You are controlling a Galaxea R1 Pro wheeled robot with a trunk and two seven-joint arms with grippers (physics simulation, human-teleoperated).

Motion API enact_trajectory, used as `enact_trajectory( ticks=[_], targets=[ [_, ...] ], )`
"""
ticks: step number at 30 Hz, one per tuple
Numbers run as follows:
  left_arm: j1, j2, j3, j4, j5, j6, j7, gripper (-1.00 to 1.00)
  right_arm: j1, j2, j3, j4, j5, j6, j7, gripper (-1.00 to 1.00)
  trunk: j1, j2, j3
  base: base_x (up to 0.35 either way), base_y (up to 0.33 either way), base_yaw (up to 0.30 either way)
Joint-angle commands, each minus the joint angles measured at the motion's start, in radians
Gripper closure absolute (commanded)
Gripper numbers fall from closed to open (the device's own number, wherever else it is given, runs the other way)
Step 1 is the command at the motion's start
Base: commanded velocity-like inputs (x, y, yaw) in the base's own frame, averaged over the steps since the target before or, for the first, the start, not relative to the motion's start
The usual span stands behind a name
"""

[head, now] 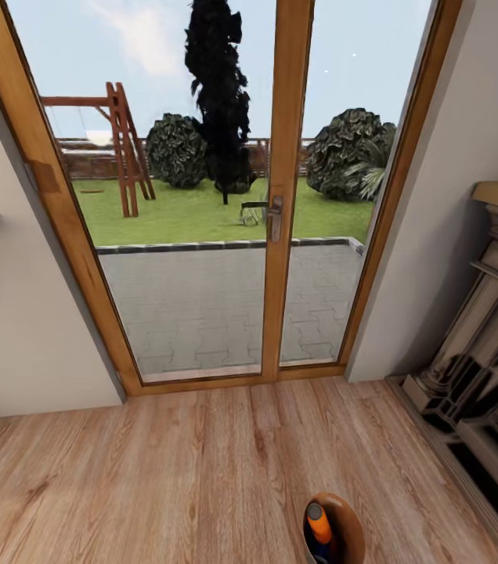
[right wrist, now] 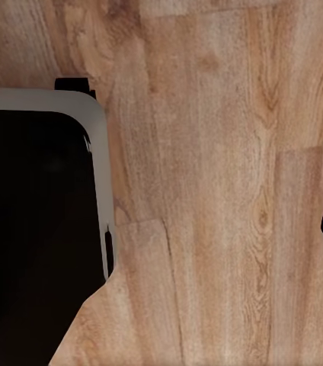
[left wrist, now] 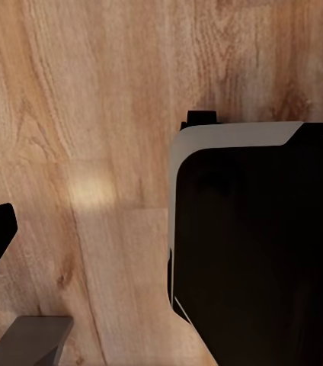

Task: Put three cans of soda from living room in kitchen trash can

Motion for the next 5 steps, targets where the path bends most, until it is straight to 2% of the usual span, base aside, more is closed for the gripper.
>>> enact_trajectory(
  ticks=[1,5],
  targets=[
    [0.000,0.000,0.000,0.000,0.000,0.000,0.000,-1.00,0.000,0.000,0.000,0.000,0.000,0.000,0.000,-1.00,0.000,0.000,0.000,0.000,0.000,0.000],
    [0.000,0.000,0.000,0.000,0.000,0.000,0.000,-1.00,0.000,0.000,0.000,0.000,0.000,0.000,0.000,-1.00,0.000,0.000,0.000,0.000,0.000,0.000]
  ],
)
